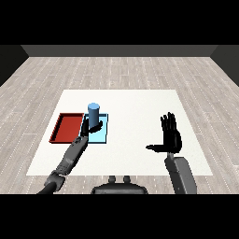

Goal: Pick the blue can and put it in the blue box

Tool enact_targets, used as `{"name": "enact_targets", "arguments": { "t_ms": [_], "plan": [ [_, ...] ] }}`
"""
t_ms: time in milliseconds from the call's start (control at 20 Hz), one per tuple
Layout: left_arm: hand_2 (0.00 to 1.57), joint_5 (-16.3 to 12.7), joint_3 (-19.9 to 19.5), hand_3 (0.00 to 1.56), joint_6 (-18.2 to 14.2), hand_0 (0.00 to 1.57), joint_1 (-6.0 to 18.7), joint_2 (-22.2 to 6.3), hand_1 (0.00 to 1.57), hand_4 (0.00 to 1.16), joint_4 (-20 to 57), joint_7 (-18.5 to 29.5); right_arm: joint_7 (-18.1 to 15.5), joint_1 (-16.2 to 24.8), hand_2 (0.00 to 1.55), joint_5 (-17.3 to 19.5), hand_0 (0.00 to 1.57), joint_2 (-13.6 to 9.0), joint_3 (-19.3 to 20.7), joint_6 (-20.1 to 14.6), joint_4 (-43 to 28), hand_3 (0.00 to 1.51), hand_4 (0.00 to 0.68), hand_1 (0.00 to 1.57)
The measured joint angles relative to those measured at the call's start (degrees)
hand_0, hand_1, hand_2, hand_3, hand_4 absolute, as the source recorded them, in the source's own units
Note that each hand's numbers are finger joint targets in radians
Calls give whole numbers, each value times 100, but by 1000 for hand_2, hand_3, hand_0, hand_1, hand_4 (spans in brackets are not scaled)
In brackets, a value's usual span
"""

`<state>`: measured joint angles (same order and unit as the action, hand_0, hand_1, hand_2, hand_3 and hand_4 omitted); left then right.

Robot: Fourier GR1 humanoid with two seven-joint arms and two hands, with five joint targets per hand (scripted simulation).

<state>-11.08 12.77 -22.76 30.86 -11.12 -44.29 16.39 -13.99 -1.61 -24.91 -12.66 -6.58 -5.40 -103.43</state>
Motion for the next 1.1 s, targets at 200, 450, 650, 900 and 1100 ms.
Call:
{"name": "enact_targets", "arguments": {
  "t_ms": [200,450,650,900,1100],
  "plan": [
    [1571,-48,-365,1508,235,1571,259,-348,1571,1058,825,-105,-66,12,0,91,0,29,66,-5,89,0,0,0],
    [1548,161,-548,1401,166,1571,881,-447,1571,991,2045,-353,-154,-98,0,134,0,93,179,44,424,0,0,0],
    [1502,364,-548,1378,33,1571,1186,-371,1571,987,2882,-568,-176,-230,0,108,0,221,220,41,739,0,0,0],
    [1353,681,-391,991,-118,1442,1498,-116,1442,859,3650,-947,-174,-493,0,16,0,192,455,122,1204,0,0,0],
    [1418,837,-320,337,36,1537,1597,-69,1537,835,3953,-1013,-251,-487,0,19,0,225,494,190,1324,0,0,0]
  ]
}}
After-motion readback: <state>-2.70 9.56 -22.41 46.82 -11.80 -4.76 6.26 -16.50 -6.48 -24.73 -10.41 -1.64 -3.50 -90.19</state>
